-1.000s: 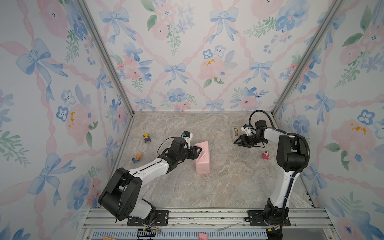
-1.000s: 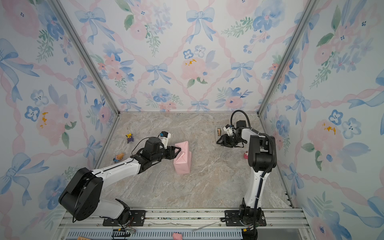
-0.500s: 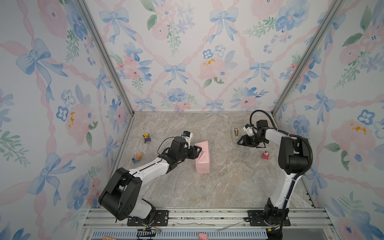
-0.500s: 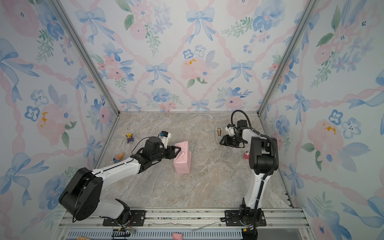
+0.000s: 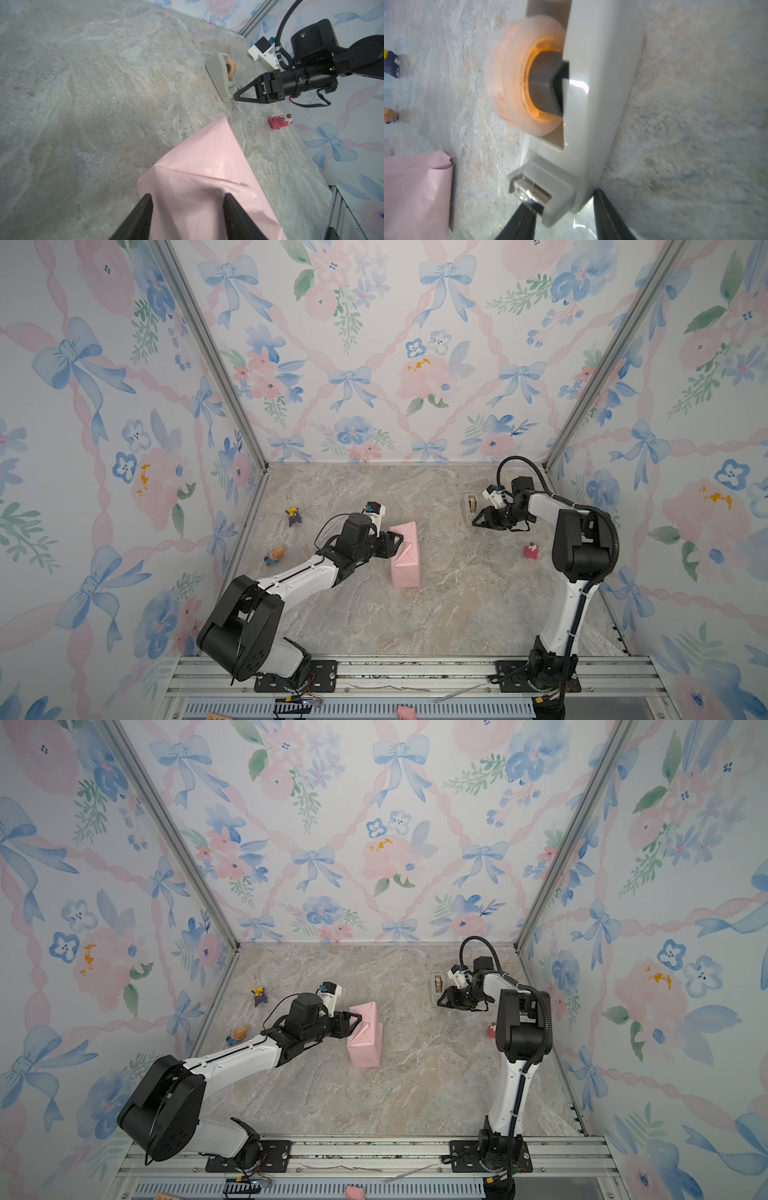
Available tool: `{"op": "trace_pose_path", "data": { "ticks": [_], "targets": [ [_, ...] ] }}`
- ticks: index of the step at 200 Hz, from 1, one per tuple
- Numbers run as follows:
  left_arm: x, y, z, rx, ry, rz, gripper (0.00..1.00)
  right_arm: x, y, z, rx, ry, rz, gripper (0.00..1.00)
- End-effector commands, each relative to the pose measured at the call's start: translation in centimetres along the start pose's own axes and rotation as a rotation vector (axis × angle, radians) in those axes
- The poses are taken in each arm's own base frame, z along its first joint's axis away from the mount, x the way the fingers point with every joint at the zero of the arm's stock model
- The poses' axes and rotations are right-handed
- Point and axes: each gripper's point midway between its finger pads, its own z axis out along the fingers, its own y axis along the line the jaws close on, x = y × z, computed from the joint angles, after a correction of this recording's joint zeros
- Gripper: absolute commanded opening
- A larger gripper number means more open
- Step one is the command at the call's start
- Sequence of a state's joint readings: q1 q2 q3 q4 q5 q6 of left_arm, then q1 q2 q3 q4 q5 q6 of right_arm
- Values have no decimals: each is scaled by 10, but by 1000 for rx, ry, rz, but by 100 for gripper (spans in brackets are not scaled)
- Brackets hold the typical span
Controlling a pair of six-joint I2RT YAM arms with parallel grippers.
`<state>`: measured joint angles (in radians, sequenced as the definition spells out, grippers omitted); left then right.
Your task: Wrap the gift box in paper
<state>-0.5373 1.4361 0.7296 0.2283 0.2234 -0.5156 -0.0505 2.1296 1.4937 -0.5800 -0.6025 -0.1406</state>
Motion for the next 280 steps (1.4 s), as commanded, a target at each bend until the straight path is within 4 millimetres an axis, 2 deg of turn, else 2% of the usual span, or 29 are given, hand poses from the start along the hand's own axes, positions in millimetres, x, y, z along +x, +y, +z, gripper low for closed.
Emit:
{"op": "trace_pose_path", "data": {
  "ticks": [1,53,89,109,144,161,172,192,239,258,262,270,280],
  "targets": [
    [33,36,1,-150,110,1,56,20,9,20,-51,93,4,45],
    [36,37,-1,-149,114,-1,56,37,13,11,-61,130,27,39],
    [35,36,-2,-148,110,0,56,35,18,12,-93,123,30,36],
    [34,36,-3,-148,106,0,56,35,22,13,-116,123,34,30],
    [35,37,-4,-150,102,0,56,37,27,10,-141,127,38,31],
    [35,36,-4,-148,103,-1,56,36,23,11,-123,120,42,34],
    [35,36,-4,-148,101,0,56,32,17,11,-91,104,44,42],
    [35,36,-5,-149,100,0,56,21,9,9,-34,56,41,48],
    [33,38,-7,-159,90,2,56,0,8,-4,-1,-81,22,48],
    [32,38,-6,-160,89,4,56,-8,13,-9,-25,-126,19,42],
    [32,38,-6,-159,89,5,56,-9,13,-9,-26,-126,18,39],
    [32,38,-6,-160,91,4,56,-9,14,-10,-32,-120,20,25],
    [32,38,-5,-160,91,4,56,-9,14,-12,-38,-123,20,17]
  ]
}}
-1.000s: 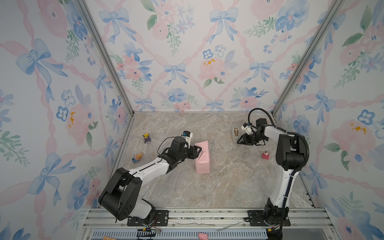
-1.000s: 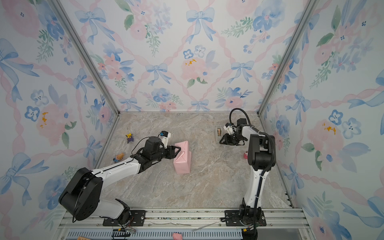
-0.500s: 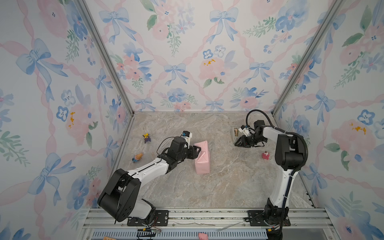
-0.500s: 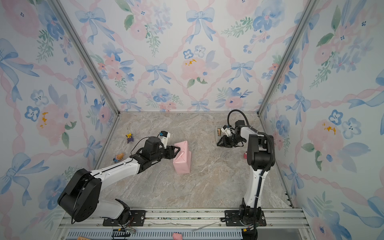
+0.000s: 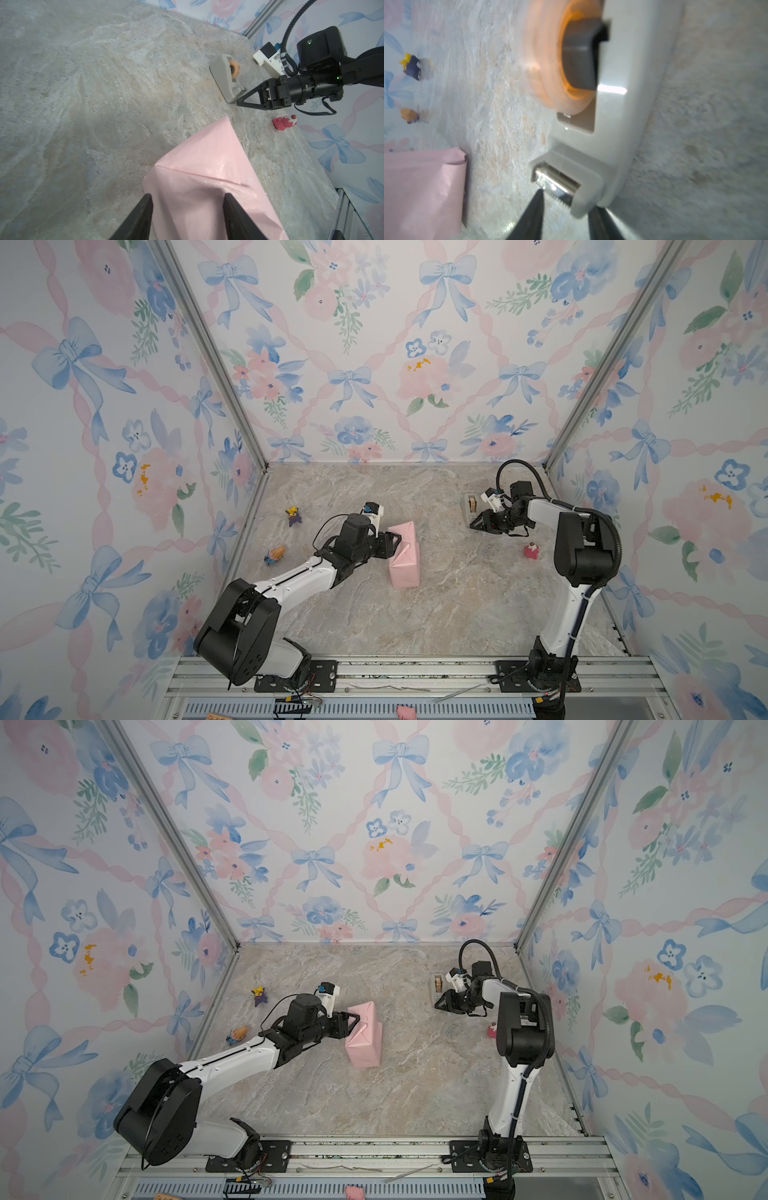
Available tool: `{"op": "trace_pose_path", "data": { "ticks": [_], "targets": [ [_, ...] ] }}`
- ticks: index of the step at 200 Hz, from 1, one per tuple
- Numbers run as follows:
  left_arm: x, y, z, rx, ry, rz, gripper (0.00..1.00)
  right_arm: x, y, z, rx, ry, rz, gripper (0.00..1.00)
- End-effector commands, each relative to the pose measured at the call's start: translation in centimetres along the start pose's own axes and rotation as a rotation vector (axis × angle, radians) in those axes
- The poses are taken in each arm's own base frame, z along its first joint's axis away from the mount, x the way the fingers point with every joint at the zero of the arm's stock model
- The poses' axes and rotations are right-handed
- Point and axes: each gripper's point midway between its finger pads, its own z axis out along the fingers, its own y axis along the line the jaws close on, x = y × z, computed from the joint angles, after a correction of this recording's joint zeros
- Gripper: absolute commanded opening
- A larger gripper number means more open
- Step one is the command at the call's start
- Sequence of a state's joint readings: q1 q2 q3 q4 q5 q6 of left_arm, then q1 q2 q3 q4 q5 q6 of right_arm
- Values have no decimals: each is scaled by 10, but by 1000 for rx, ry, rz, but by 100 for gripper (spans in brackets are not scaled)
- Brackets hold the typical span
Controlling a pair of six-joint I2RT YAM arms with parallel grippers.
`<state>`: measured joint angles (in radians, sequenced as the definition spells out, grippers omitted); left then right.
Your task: Wrap the gift box in paper
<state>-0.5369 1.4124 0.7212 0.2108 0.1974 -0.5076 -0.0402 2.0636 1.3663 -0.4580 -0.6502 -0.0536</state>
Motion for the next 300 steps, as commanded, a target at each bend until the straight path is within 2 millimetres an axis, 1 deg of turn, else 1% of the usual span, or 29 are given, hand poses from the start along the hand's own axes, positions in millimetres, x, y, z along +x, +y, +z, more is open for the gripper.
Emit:
{"op": "trace_pose_path", "data": {
  "ticks": [1,19,32,53,70,88,95,102,107,112,125,148,158,173,192,219,251,256,288,300],
  "targets": [
    [33,35,0,-136,101,-1,56,-18,2,-12,6,-74,-25,16],
    [33,35,0,-137,98,-1,56,-16,3,-21,-4,-86,-16,6],
    [32,35,0,-137,96,1,56,-14,5,-30,-15,-105,-13,0],
    [31,35,-1,-136,94,5,56,-13,11,-51,-19,-148,-16,0],
    [30,34,-1,-134,92,7,56,-11,12,-68,-5,-171,-15,0],
    [29,33,-1,-133,90,8,56,-8,15,-74,19,-142,-31,1],
    [29,33,-1,-131,90,8,56,-8,17,-72,23,-117,-39,7],
    [29,33,-1,-132,90,7,56,-10,18,-70,26,-105,-45,22],
    [28,33,-1,-130,88,8,56,-12,19,-66,22,-101,-54,31],
    [28,32,-1,-128,88,8,56,-15,21,-63,14,-99,-60,35],
    [27,32,0,-128,87,10,56,-23,22,-52,-11,-89,-62,38],
    [25,31,1,-122,86,10,56,-34,21,-31,-47,-57,-62,40],
    [25,31,1,-123,84,12,56,-39,20,-25,-57,-49,-61,40],
    [24,32,0,-127,79,13,56,-41,17,-14,-79,-32,-50,40],
    [24,32,0,-129,80,11,56,-40,13,-5,-89,-16,-37,40],
    [24,34,0,-135,79,10,56,-38,9,2,-103,6,-20,40],
    [25,35,0,-137,81,10,56,-24,9,9,-141,77,12,38],
    [24,35,0,-138,79,8,56,-24,14,9,-176,82,20,38],
    [26,35,0,-135,84,6,56,-18,10,14,-230,137,92,37],
    [26,35,0,-136,84,7,56,-18,13,16,-266,150,115,37]
  ]
}}
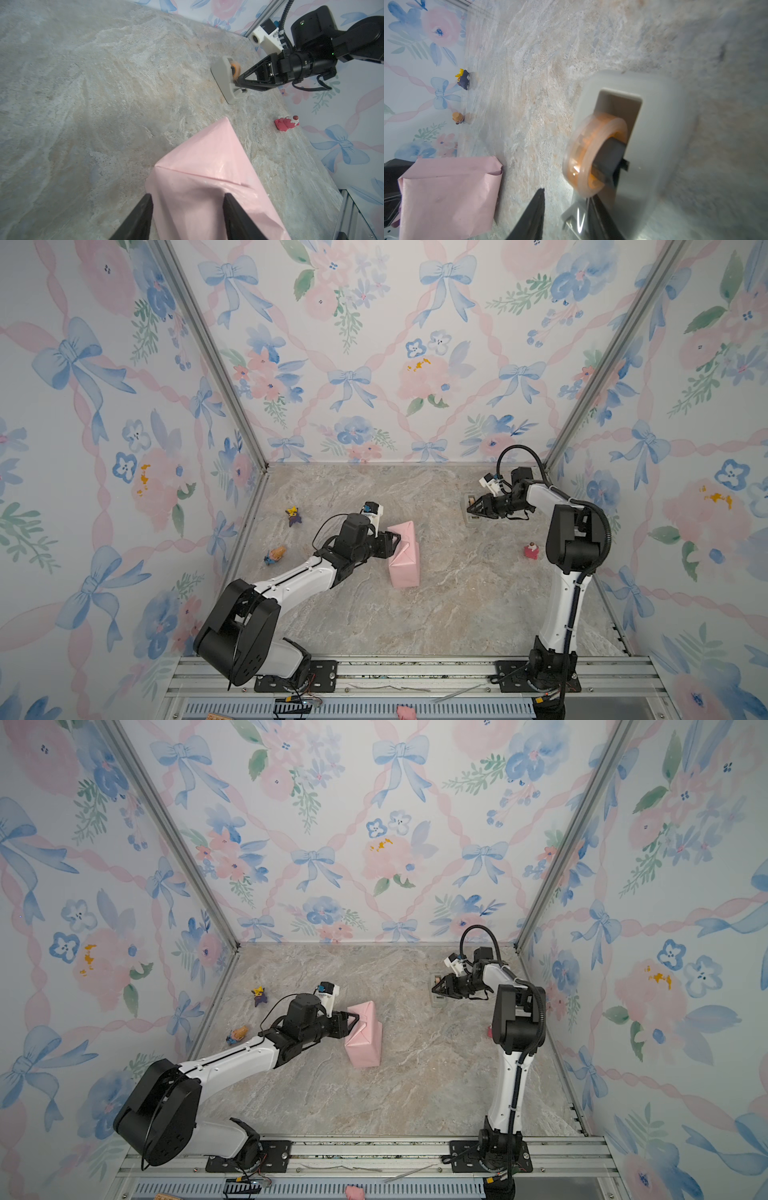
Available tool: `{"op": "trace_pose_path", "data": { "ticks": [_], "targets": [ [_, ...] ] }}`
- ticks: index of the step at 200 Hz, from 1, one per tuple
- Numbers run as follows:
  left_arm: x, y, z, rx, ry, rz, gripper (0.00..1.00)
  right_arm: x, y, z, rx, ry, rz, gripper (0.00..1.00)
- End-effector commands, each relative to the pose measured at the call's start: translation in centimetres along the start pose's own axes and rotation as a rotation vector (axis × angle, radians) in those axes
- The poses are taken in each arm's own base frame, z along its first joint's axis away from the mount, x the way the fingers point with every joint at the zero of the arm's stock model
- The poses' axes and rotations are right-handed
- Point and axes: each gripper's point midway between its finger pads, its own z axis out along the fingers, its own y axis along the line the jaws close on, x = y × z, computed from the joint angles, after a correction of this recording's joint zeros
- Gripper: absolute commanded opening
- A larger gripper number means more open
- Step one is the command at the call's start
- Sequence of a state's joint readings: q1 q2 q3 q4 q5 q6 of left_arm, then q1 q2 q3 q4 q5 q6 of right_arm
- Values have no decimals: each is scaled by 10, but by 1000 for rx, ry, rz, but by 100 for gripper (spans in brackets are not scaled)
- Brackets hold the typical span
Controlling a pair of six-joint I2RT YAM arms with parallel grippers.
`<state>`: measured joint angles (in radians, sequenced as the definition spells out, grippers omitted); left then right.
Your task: Wrap the gift box in paper
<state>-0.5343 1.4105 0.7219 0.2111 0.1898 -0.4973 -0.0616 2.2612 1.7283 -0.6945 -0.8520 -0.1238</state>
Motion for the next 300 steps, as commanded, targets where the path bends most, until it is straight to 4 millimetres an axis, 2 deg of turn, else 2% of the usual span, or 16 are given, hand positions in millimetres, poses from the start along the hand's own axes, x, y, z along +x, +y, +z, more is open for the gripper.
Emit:
{"op": "trace_pose_path", "data": {
  "ticks": [1,71,93,127,157,190,221,259,300],
  "targets": [
    [28,34,1,-129,91,-1,56,30,-8,17,-72,117,133,37],
    [29,35,-1,-132,88,-3,56,21,5,9,-239,69,177,30],
    [29,34,-1,-126,85,-4,56,22,6,10,-270,72,192,25],
    [29,33,-1,-127,84,-3,56,25,-2,15,-247,90,205,30],
    [28,34,-3,-131,79,-2,56,24,-1,16,-245,89,207,17],
    [28,35,-3,-133,76,-2,56,18,16,3,-289,62,191,0],
    [27,35,-4,-137,73,-2,56,12,36,-16,-341,10,189,0],
    [25,35,-5,-137,66,-1,56,11,49,-35,-378,-50,199,0],
    [24,34,-5,-136,60,1,56,17,47,-45,-364,-88,226,0]
  ]
}}
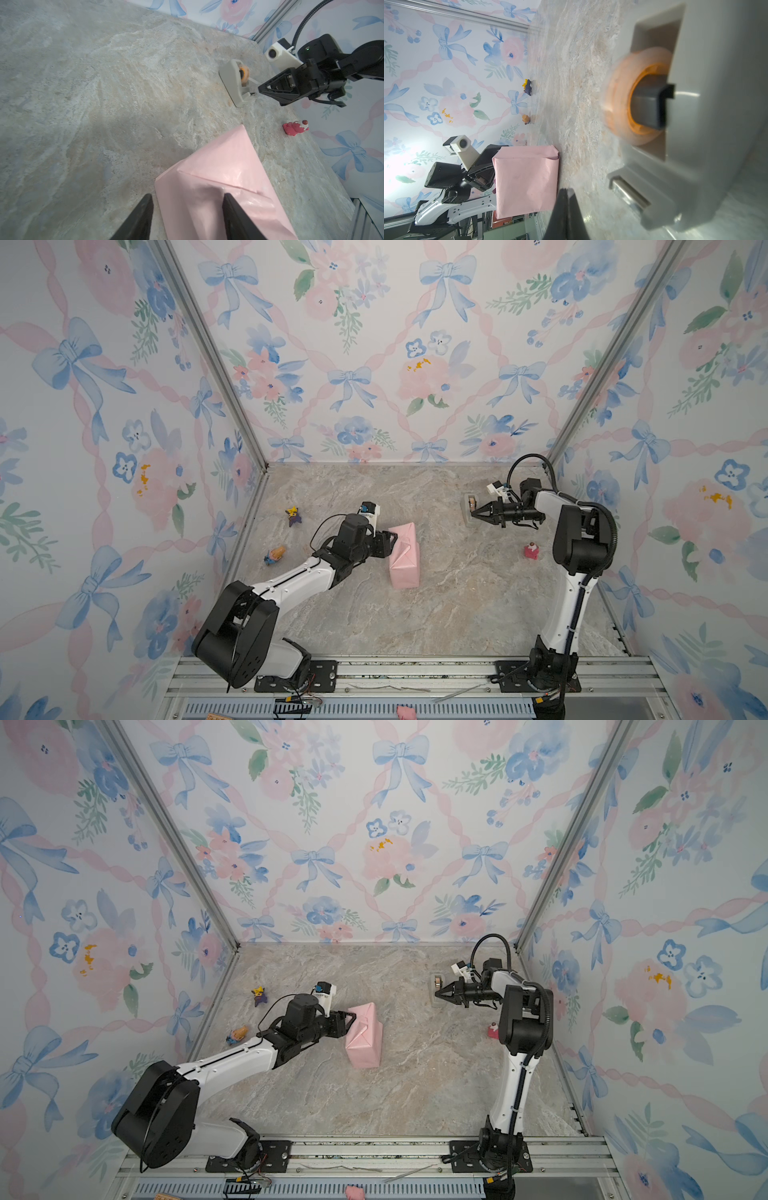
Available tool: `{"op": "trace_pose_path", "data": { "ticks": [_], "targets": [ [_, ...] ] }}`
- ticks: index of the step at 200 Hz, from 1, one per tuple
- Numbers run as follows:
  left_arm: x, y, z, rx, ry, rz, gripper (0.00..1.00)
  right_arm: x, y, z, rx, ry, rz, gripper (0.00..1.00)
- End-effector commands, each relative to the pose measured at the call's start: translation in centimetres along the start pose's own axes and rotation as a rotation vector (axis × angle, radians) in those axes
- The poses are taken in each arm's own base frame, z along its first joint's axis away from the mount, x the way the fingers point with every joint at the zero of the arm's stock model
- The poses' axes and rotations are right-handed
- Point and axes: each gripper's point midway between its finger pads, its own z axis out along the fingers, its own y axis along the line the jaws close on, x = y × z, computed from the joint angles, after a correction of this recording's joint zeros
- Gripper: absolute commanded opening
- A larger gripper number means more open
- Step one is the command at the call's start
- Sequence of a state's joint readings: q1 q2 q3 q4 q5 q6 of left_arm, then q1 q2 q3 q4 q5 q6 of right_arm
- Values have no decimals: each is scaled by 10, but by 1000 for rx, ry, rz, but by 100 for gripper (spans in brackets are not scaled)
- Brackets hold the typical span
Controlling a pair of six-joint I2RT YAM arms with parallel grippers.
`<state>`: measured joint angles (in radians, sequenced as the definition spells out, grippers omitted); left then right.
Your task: Wrap the gift box in paper
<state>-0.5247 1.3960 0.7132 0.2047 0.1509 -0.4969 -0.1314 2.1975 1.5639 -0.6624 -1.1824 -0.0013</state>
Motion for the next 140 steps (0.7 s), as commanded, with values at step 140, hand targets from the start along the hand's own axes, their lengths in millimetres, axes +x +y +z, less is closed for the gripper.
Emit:
{"op": "trace_pose_path", "data": {
  "ticks": [140],
  "targets": [
    [27,23,1,-80,85,13,56,52,-33,-24,210,-73,145,0]
  ]
}}
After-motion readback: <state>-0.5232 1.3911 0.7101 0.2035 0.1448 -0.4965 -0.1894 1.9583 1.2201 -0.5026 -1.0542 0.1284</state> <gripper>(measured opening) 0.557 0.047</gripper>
